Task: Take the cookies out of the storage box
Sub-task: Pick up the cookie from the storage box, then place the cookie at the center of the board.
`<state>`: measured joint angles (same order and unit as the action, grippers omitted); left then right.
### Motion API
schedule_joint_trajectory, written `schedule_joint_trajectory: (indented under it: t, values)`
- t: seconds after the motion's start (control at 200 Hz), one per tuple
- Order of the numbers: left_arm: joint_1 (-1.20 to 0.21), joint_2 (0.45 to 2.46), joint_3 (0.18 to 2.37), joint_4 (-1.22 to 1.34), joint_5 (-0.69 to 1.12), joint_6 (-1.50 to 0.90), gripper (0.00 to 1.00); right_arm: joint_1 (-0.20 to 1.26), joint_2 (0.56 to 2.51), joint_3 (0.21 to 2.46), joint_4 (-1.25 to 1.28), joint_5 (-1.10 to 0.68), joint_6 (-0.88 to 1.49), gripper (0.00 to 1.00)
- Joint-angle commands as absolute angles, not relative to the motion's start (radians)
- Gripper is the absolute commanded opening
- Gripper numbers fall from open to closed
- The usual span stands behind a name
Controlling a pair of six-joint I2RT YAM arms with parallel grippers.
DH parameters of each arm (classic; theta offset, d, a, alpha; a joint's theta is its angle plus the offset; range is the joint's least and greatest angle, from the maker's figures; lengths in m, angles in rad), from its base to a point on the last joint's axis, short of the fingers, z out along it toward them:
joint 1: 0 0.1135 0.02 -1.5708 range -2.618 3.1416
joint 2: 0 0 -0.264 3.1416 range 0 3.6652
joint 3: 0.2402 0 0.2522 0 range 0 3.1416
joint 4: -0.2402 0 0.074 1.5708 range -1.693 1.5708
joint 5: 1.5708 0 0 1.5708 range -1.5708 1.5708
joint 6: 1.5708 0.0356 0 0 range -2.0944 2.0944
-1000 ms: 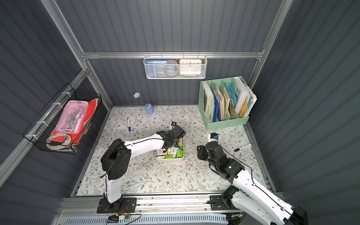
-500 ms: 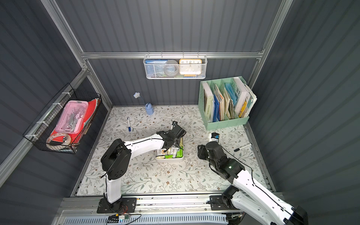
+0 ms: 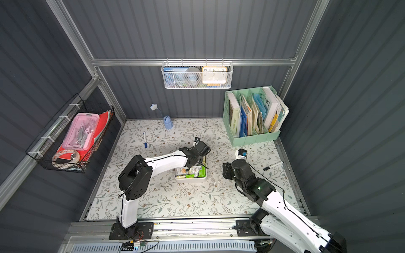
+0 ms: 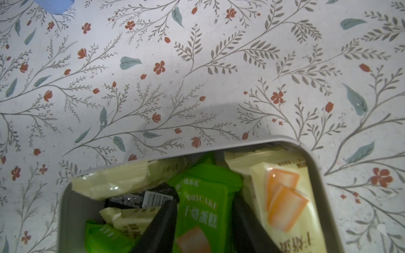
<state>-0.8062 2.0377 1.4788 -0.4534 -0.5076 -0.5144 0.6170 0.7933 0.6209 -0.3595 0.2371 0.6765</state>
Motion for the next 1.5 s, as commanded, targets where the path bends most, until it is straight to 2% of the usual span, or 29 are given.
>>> schedule_joint_trajectory:
  t: [0.0,0.12,0.41,0.75,0.855,1.181,1.316,1.496]
  values:
    - [-0.807,2.054,1.494,-0.516,-0.543,-0.517,0.49,0.615,0.790,0.645,-0.364,0.255,0.687,0.49]
    - [-0.808,2.056,1.490,-0.523,-0.543,-0.510,0.50,0.615,0.790,0.645,-0.365,0.255,0.686,0.49]
    - [-0.807,2.063,1.500,-0.535,-0.565,-0.517,0.28,0.614,0.784,0.642,-0.361,0.245,0.690,0.49]
    - [-0.809,1.996,1.470,-0.527,-0.605,-0.538,0.18,0.614,0.789,0.644,-0.359,0.235,0.692,0.49]
    - [-0.809,1.964,1.459,-0.519,-0.604,-0.545,0.09,0.614,0.788,0.644,-0.359,0.230,0.692,0.49]
    - [-0.822,1.842,1.460,-0.527,-0.617,-0.582,0.09,0.614,0.789,0.651,-0.365,0.211,0.688,0.49]
    - [-0.824,1.716,1.384,-0.405,-0.486,-0.595,0.09,0.614,0.781,0.644,-0.367,0.223,0.702,0.49]
    - [-0.824,1.581,1.225,-0.073,-0.212,-0.691,0.05,0.610,0.758,0.631,-0.415,0.226,0.737,0.49]
